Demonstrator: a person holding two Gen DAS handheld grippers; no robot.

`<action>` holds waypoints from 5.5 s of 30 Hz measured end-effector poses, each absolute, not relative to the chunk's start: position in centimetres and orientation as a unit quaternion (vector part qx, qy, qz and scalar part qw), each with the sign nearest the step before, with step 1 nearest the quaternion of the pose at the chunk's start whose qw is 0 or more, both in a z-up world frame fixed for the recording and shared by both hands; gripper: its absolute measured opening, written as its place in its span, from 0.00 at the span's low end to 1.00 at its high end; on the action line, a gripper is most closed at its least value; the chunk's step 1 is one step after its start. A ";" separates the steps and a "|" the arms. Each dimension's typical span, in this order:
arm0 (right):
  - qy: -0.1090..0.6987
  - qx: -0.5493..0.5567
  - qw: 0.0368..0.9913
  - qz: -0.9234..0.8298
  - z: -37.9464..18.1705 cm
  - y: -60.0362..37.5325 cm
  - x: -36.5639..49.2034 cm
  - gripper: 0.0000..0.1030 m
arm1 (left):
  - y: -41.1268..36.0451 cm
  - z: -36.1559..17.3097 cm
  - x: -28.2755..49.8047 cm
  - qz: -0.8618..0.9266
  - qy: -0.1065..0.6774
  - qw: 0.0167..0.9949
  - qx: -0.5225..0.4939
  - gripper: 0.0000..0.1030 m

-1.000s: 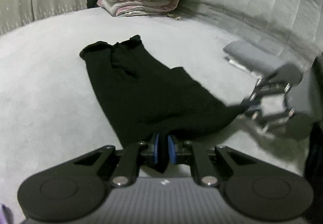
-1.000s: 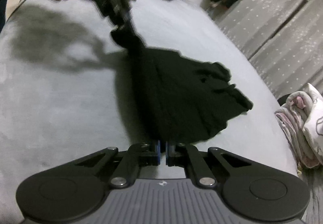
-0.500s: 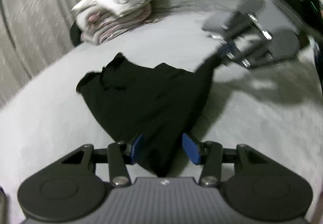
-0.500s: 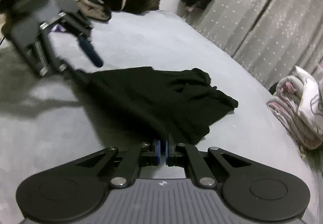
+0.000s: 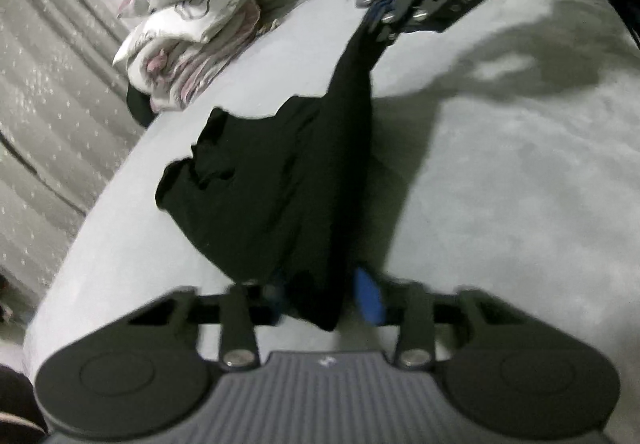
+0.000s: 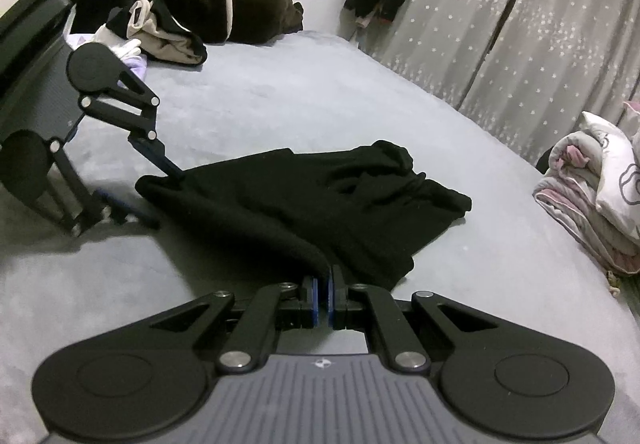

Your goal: Fold clothes

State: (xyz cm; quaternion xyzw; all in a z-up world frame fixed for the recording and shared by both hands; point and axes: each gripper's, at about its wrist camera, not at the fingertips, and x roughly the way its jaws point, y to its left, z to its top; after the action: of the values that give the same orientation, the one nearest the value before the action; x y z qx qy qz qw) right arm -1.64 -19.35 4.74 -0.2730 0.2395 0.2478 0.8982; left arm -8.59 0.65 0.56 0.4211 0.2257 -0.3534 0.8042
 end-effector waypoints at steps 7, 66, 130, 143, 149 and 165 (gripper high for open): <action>0.232 -0.275 0.899 0.251 4.9 -19.4 -2.4 0.04 | 1.8 2.7 -7.2 -0.338 0.231 0.838 0.361 0.06; 0.236 -0.227 0.920 0.216 8.5 -20.4 4.2 0.04 | 2.9 11.3 1.9 -0.242 0.273 0.919 0.151 0.06; 0.355 -0.074 0.913 0.187 2.2 -19.1 10.6 0.40 | 3.8 4.5 7.1 -0.155 0.374 0.914 0.026 0.37; 0.366 -0.065 0.909 0.189 3.2 -18.9 8.9 0.46 | 1.7 3.0 3.8 -0.172 0.370 0.908 0.093 0.37; 0.365 -0.052 0.903 0.222 4.7 -20.6 5.4 0.46 | 2.5 4.9 2.5 -0.191 0.367 0.908 0.067 0.37; 0.419 -0.083 0.870 0.247 2.9 -20.5 4.6 0.51 | 0.4 2.2 1.2 -0.189 0.392 0.890 0.132 0.46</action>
State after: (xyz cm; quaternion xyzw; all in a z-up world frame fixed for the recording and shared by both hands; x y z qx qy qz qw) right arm 4.59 -20.47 2.94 -0.0834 0.4188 0.2467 0.8699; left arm 1.20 0.43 2.24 0.1317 0.3925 -0.1891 0.8904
